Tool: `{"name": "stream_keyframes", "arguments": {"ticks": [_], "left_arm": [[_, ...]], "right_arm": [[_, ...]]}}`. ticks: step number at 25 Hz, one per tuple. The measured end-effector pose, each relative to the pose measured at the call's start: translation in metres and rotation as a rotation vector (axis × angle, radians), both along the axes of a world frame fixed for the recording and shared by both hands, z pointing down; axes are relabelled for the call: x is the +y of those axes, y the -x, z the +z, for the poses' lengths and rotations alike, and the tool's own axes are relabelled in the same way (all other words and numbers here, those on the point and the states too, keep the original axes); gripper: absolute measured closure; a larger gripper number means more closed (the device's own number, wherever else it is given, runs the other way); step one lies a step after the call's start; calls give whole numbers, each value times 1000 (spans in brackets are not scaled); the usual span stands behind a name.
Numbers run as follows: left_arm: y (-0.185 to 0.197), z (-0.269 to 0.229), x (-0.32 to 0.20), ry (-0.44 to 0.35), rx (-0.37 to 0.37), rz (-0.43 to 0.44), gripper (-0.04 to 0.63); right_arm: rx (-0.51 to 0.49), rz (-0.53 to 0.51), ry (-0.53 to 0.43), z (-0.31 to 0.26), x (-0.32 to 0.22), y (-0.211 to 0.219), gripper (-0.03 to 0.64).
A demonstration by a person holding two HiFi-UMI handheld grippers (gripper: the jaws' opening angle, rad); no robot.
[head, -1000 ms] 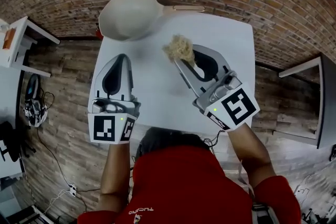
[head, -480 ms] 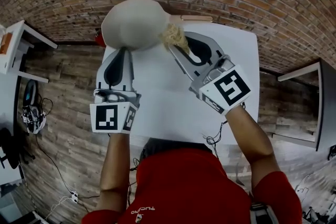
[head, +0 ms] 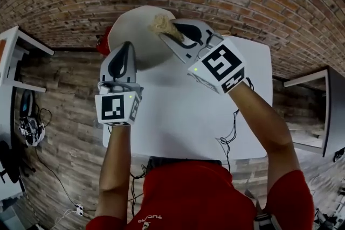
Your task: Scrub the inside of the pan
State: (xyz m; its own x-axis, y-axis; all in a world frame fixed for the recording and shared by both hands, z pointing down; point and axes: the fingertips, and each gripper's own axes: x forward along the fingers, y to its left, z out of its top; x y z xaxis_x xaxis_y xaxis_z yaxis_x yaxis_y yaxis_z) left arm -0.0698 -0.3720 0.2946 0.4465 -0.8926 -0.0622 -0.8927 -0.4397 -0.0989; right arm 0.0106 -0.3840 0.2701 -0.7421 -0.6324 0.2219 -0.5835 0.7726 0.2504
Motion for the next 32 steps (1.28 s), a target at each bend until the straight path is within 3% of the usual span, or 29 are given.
{"name": "stream_keyframes", "arguments": {"ticks": [10, 19, 23, 27, 32], "left_arm": [[29, 54, -54, 67, -26, -39, 581], [50, 78, -68, 94, 7, -95, 581], [61, 85, -71, 109, 23, -116, 581], [68, 91, -73, 124, 27, -121, 581], [67, 97, -77, 130, 41, -118, 581]], "right_arm": [[285, -155, 282, 116, -65, 63, 529], [574, -292, 498, 226, -90, 109, 529], [647, -331, 581, 264, -89, 123, 529], [710, -332, 595, 286, -95, 127, 529], [785, -256, 549, 299, -126, 113, 529]]}}
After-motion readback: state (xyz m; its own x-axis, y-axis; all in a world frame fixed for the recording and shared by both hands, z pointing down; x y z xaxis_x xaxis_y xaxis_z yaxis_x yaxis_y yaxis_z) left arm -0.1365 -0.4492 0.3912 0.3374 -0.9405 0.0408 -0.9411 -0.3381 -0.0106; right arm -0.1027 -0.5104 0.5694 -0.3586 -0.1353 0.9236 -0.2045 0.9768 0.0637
